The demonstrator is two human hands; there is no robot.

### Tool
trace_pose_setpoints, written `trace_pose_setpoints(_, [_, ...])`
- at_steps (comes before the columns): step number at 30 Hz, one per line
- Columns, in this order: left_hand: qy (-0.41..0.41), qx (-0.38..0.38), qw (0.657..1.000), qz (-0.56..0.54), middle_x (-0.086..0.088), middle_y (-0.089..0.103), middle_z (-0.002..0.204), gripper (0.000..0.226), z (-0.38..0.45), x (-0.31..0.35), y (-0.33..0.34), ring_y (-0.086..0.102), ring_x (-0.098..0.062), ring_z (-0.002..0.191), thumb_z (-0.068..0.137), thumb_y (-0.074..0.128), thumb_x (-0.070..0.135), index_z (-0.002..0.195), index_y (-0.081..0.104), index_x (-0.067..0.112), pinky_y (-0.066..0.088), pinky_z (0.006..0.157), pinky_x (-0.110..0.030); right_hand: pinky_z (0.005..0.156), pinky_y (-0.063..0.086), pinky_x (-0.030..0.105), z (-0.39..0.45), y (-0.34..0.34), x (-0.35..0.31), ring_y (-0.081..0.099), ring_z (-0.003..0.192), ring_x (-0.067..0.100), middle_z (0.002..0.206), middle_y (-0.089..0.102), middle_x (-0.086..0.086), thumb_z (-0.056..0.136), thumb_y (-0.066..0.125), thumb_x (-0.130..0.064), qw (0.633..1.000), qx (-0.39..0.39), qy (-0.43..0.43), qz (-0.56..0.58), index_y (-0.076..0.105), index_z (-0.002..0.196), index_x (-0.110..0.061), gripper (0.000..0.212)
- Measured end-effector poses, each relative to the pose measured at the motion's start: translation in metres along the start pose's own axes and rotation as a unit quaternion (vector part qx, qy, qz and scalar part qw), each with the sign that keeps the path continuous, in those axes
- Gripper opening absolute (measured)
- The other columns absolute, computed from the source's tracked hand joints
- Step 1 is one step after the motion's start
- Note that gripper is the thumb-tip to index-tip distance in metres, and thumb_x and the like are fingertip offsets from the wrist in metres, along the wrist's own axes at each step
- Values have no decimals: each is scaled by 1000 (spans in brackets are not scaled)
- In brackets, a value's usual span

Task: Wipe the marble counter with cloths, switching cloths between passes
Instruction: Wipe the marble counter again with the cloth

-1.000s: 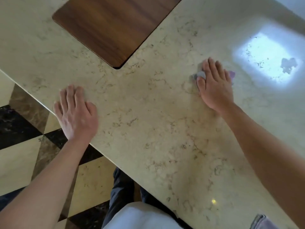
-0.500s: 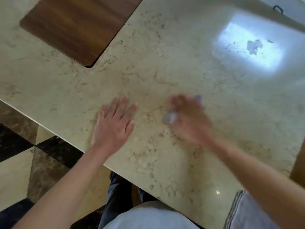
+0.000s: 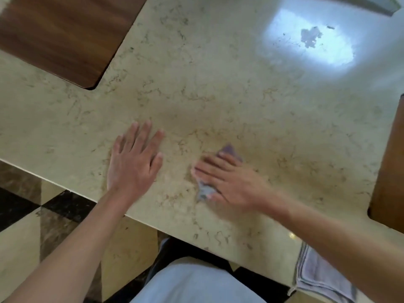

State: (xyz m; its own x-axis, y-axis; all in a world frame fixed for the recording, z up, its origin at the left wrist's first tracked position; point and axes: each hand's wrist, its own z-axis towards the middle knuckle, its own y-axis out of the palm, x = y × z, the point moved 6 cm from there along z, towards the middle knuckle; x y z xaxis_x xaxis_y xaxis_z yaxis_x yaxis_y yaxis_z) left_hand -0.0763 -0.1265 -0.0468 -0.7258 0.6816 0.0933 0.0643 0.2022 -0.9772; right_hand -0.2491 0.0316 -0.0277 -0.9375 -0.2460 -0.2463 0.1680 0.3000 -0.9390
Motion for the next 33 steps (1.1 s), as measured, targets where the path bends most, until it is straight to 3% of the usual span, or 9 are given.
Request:
trace_pose_setpoints(4, [0, 6, 1000, -1, 3, -1, 168, 57, -1, 1, -1, -3, -21, 156, 105, 21, 47, 159, 7, 35, 4, 123, -45, 124, 18, 51, -4, -53, 173, 17, 155, 32, 167, 23, 10, 104, 2, -58, 945, 93, 311, -38, 21, 159, -13, 74])
trace_pose_setpoints(7, [0, 2, 1000, -6, 3, -1, 168, 57, -1, 1, -1, -4, -20, 156, 104, 19, 49, 158, 6, 35, 3, 123, -45, 126, 14, 48, 14, -51, 146, 15, 155, 33, 167, 20, 11, 104, 13, -49, 912, 153, 380, -21, 21, 159, -10, 68])
trace_pose_setpoints(12, [0, 16, 1000, -21, 3, 4, 168, 59, -2, 1, -3, 0, -21, 156, 102, 20, 49, 159, 13, 33, 7, 123, -46, 127, 7, 46, -5, 21, -76, 8, 157, 25, 167, 22, 2, 107, 29, -49, 992, 65, 112, 12, 22, 159, -16, 62])
trace_pose_setpoints(16, [3, 21, 1000, -17, 1, 6, 169, 58, -1, 2, -3, 1, -22, 156, 103, 19, 49, 158, 13, 33, 7, 123, -47, 127, -1, 41, -55, 29, -55, 12, 156, 24, 167, 18, 0, 107, 22, -49, 1000, 14, 4, -8, 18, 159, -21, 60])
trace_pose_setpoints(21, [-86, 28, 994, -58, -10, 20, 166, 56, -14, 12, -7, 11, -34, 153, 104, 28, 43, 157, 24, 25, 15, 120, -55, 126, 14, 48, -74, -34, 157, 22, 153, 33, 166, 25, 12, 104, 12, -54, 930, 103, 353, -19, 28, 157, -10, 71])
trace_pose_setpoints(23, [-159, 41, 979, -122, -11, 17, 166, 57, -30, 25, -9, 7, -33, 154, 103, 32, 42, 156, 24, 22, 10, 123, -54, 125, 16, 50, -53, -44, 172, 17, 154, 34, 167, 21, 13, 102, 11, -52, 903, 134, 408, -15, 22, 159, -9, 72])
trace_pose_setpoints(25, [-224, 62, 958, -170, -8, 11, 168, 58, -62, 47, -7, 1, -27, 155, 104, 34, 40, 157, 23, 21, 2, 125, -48, 127, 11, 49, -27, -32, 124, 12, 156, 33, 168, 17, 12, 104, 15, -51, 918, 149, 366, -4, 19, 160, -10, 70])
trace_pose_setpoints(30, [-290, 106, 930, -198, -10, 14, 167, 54, -126, 117, 15, 4, -28, 155, 103, 33, 31, 155, 33, 17, 5, 125, -49, 127, 3, 47, -84, 39, -71, 7, 157, 24, 168, 19, 1, 106, 24, -52, 998, 37, -39, 20, 20, 160, -20, 63])
trace_pose_setpoints(33, [-283, 61, 949, -123, -11, 20, 166, 59, -121, 144, 29, 11, -34, 154, 100, 29, 37, 156, 30, 18, 12, 121, -56, 128, 7, 44, -121, 39, -12, 9, 157, 22, 167, 21, -1, 105, 26, -52, 995, 21, -100, -10, 22, 160, -23, 62])
